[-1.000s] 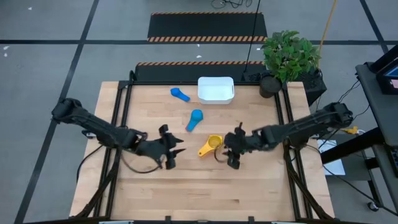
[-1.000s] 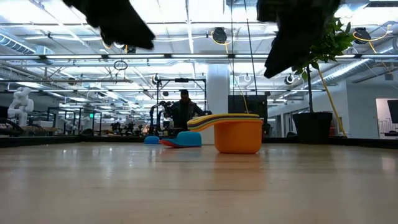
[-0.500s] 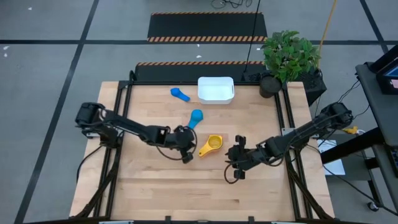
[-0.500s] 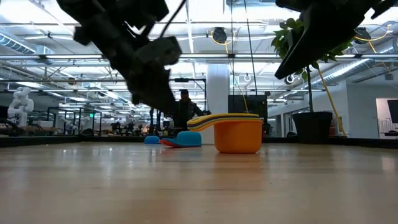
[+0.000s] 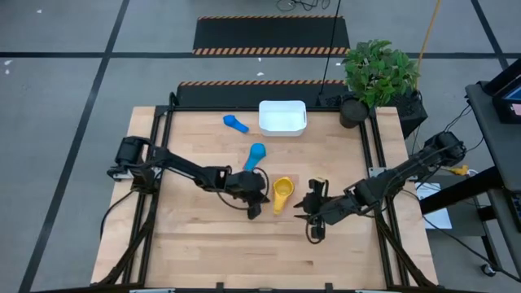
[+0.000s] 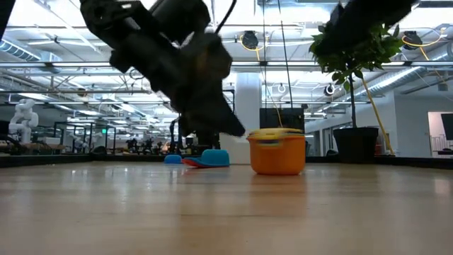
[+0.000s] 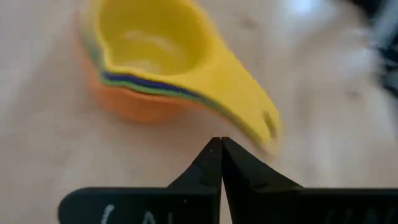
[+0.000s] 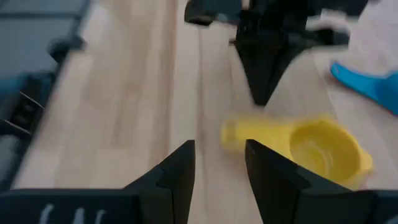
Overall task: Nest measuring cups in basket
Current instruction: Put the nested measuring cups into the white bin
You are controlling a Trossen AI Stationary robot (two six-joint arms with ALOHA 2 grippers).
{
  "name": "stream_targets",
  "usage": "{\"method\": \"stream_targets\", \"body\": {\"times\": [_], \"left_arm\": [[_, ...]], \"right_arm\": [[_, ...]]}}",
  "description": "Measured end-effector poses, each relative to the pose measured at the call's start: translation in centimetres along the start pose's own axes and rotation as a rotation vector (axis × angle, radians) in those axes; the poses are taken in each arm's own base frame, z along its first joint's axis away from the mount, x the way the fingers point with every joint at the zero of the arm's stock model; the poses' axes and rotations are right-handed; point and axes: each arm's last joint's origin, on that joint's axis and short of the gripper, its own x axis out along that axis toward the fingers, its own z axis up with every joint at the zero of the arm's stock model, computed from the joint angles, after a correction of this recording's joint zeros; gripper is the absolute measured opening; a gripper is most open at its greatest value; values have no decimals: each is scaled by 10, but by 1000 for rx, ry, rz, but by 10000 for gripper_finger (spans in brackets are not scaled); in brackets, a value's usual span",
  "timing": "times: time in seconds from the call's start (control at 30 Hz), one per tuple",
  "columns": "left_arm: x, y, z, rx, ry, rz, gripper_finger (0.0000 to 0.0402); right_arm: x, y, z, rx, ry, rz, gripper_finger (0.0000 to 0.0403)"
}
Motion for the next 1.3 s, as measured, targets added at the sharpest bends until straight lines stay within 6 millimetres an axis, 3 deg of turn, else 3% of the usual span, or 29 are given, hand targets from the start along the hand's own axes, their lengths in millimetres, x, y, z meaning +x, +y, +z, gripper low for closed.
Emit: {"method": "stream_targets", "body": {"times": [0.2, 0.33, 0.57, 0.7, 0.83, 1.03, 1.3], "left_arm": [[5, -18, 2, 75, 30, -186, 17], [4, -20, 3, 76, 36, -208, 7], [-17, -25, 11, 107, 54, -205, 10], [-42, -28, 16, 175, 69, -104, 17], [-70, -28, 18, 202, 79, 71, 8], [-106, -26, 21, 198, 47, 306, 11], [-132, -20, 20, 97, 7, 492, 35]], "right_arm": [[-5, 8, 7, -9, -88, 45, 135], [-7, 9, 6, 29, -115, -41, 135], [3, 7, -12, 151, -7, -160, 135], [21, 13, -24, 265, 96, -108, 145], [36, 28, -31, 283, 129, -19, 181], [46, 25, -41, 479, 91, -185, 232], [75, 27, -52, 673, 77, -319, 238]]}}
